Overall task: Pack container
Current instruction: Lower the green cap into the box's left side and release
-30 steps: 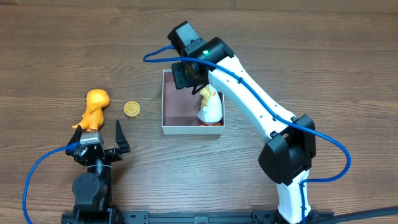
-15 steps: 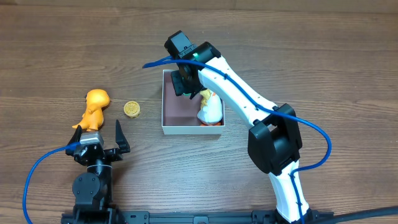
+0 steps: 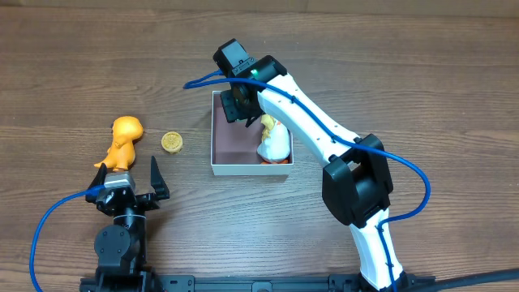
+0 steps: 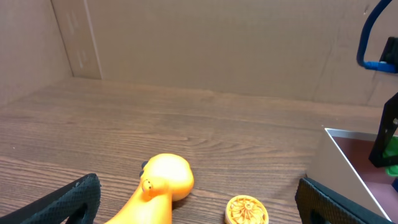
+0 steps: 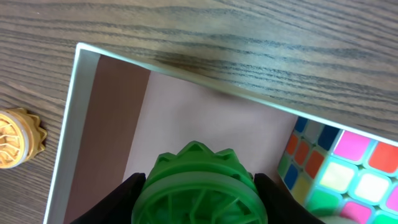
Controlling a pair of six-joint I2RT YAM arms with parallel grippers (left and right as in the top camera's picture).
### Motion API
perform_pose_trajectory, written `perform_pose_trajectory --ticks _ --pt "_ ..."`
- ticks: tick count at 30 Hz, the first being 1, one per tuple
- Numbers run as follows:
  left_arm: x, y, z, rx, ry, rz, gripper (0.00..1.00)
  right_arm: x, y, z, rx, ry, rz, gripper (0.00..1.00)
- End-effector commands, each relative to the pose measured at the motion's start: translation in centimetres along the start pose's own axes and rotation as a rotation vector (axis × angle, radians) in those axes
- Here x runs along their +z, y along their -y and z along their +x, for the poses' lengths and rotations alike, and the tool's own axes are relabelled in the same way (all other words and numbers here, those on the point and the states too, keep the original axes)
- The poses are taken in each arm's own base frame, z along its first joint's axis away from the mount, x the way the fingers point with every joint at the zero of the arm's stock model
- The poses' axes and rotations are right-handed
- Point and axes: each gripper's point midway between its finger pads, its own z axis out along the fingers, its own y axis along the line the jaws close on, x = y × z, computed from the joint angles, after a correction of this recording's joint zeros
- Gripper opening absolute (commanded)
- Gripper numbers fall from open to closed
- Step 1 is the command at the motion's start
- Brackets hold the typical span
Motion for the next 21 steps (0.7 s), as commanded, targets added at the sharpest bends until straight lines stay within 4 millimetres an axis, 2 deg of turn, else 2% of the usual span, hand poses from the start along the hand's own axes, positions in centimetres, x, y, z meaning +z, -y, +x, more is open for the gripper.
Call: perform_pose_trajectory --ticks 1,18,21 --pt "0.0 -0.1 0.1 0.025 0.0 -0.002 1.0 2.1 0.3 0.9 -0.007 -0.048 0.016 0.49" --pt "0.0 -0.1 0.1 0.025 0.0 -0.002 1.0 2.5 1.8 0.5 0.02 -0.05 0.028 0.5" --pt "0.0 -0.1 0.1 0.025 0.0 -0.002 1.0 2.5 1.9 0.5 0.023 -0.05 0.029 0.56"
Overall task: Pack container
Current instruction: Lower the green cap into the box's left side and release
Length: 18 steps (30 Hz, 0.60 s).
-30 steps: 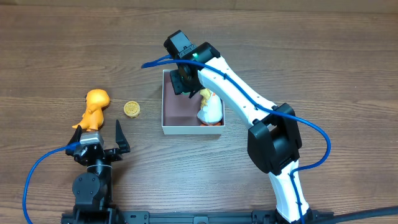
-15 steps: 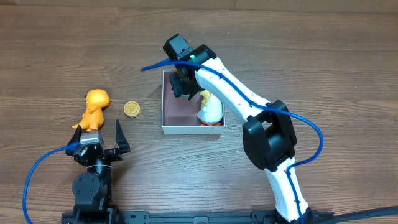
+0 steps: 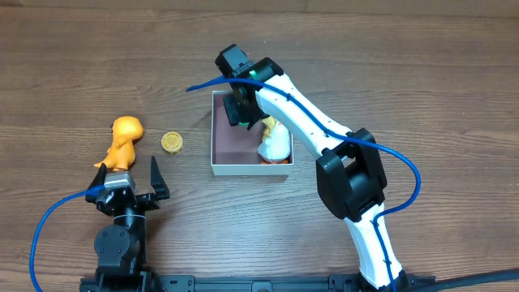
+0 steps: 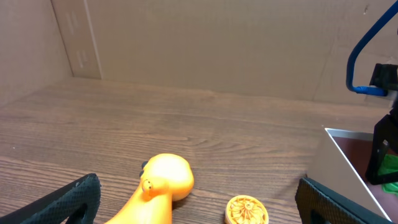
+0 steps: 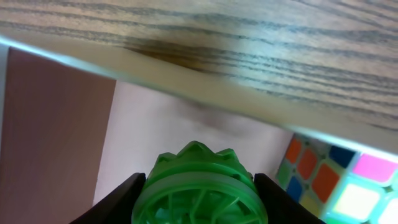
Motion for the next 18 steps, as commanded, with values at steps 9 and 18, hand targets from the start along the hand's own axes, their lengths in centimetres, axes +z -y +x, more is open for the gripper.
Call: perform_pose_trajectory --ticks 9,18 --pt "0.02 -0.09 0.06 0.025 0.0 -0.002 1.0 0.01 0.73 -0.25 0.01 0.002 0.006 0.63" --pt "0.02 -0.09 0.06 0.025 0.0 -0.002 1.0 -0.24 0.67 -0.38 0.01 0.005 0.005 0.64"
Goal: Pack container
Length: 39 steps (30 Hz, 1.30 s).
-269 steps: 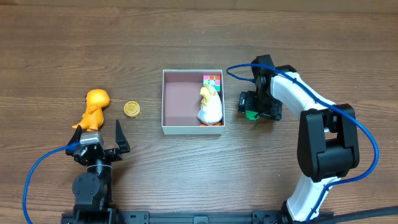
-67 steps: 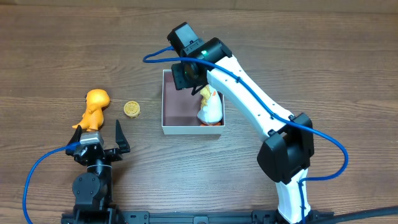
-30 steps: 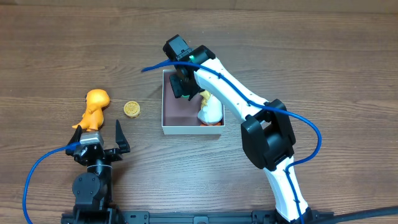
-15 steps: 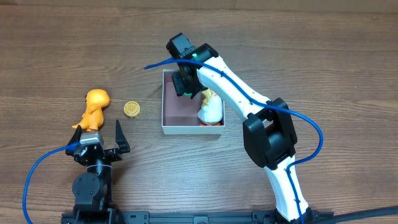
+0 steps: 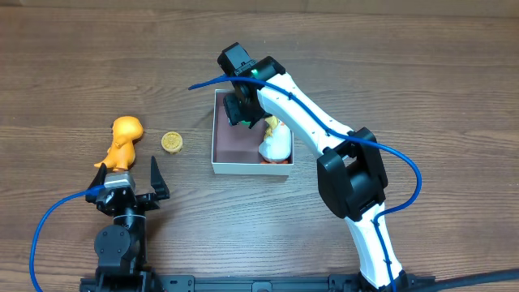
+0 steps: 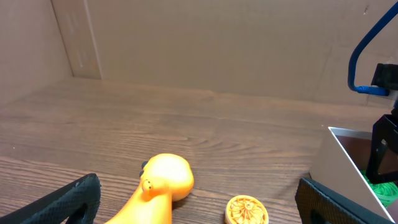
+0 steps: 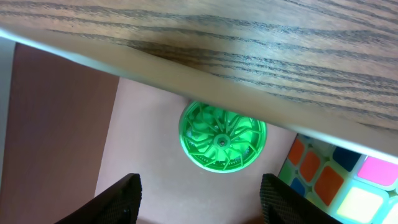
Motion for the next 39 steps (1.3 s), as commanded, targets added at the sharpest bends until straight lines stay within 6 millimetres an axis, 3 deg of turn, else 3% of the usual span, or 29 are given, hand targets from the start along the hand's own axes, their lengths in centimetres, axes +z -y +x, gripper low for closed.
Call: perform_pose_trajectory --ticks 1,7,20,22,25,29,39 --pt "0.0 -0.1 0.1 0.025 0.0 -0.002 1.0 -0.4 0.3 -0.4 0.004 0.007 0.003 0.64" --pt "0.0 -0.1 0.1 0.025 0.0 -0.002 1.0 -2.8 -0.1 -1.6 0.004 0.037 -0.008 0.68" --pt "0.0 -0.1 0.1 0.025 0.0 -0.002 1.0 -11.6 -1.8 -4.7 0.001 0.162 -0.089 0.75" --pt "0.0 -0.1 0.1 0.025 0.0 -0.002 1.0 -12.5 -2.5 -4.9 -0.002 0.174 -0.13 0.66" --pt "0.0 -0.1 0.1 0.025 0.0 -0.002 1.0 -12.7 -2.8 -5.0 -0.005 0.176 -0.15 0.32" --pt "0.0 -0.1 0.1 0.025 0.0 -0.002 1.0 -12.3 -2.5 -5.2 -0.002 0.185 -0.128 0.08" --pt "0.0 -0.1 0.1 0.025 0.0 -0.002 1.0 -10.7 -2.2 -6.0 0.005 0.207 -0.104 0.04"
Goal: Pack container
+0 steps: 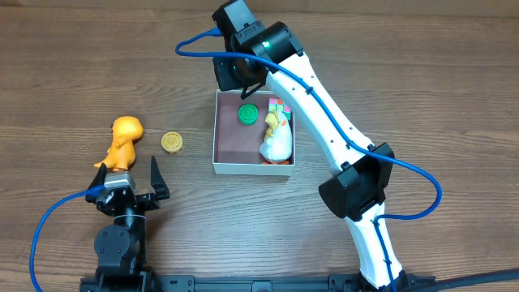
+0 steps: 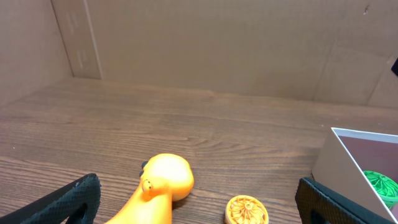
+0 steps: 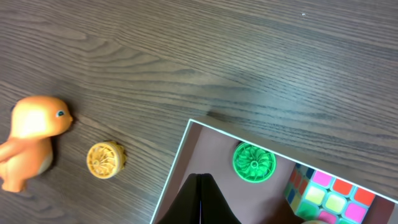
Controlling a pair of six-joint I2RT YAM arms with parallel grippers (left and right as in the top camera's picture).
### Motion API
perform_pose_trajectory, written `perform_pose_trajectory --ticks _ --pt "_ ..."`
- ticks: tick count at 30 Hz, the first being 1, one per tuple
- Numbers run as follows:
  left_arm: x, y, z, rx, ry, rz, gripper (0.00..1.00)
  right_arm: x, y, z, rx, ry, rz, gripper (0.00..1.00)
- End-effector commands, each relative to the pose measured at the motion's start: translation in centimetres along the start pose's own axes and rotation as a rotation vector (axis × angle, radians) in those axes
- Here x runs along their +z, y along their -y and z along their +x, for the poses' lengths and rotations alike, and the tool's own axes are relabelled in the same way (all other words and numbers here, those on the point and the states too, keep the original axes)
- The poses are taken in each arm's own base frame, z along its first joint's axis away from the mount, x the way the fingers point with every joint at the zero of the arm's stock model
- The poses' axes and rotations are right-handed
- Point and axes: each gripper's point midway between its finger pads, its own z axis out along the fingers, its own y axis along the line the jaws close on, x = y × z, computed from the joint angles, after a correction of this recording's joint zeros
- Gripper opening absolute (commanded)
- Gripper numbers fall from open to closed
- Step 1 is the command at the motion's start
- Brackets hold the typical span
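The white box point(image 1: 217, 138) with a brown floor holds a green ridged disc point(image 1: 248, 113), a colour cube point(image 1: 280, 106) and a white figurine point(image 1: 275, 143). My right gripper point(image 1: 247, 91) hangs above the box's far edge, shut and empty; its wrist view shows the joined fingers point(image 3: 200, 193) over the box with the green disc point(image 3: 254, 161) beyond them. An orange dinosaur toy point(image 1: 124, 139) and a yellow ridged disc point(image 1: 171, 143) lie on the table left of the box. My left gripper point(image 1: 130, 180) stands open near the front, just behind the toy point(image 2: 163, 186).
A cardboard wall rises behind the table in the left wrist view. The yellow disc point(image 2: 247, 210) lies between the toy and the box wall point(image 2: 329, 168). The right arm's blue cable loops over the far table.
My right gripper was low inside the box, open above the green disc lying on the floor. It now stands higher, above the box's far edge, with its fingers shut. The left arm is unchanged.
My right gripper held the green disc over the box's far left corner, then lower inside the box. Then it was open with the disc resting on the box floor. Now it is raised and shut, empty. The left gripper stayed open by the orange toy.
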Motion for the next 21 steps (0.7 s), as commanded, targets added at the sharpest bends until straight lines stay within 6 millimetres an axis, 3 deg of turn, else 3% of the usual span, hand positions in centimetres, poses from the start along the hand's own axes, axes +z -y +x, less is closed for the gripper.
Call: perform_pose_trajectory --ticks 1,10,21 --pt "0.0 -0.1 0.1 0.025 0.0 -0.002 1.0 1.1 0.9 0.4 0.011 -0.014 0.026 0.04" --pt "0.0 -0.1 0.1 0.025 0.0 -0.002 1.0 4.9 2.2 3.6 0.015 -0.114 0.059 0.04" --pt "0.0 -0.1 0.1 0.025 0.0 -0.002 1.0 6.5 2.3 5.2 0.046 -0.16 0.048 0.04"
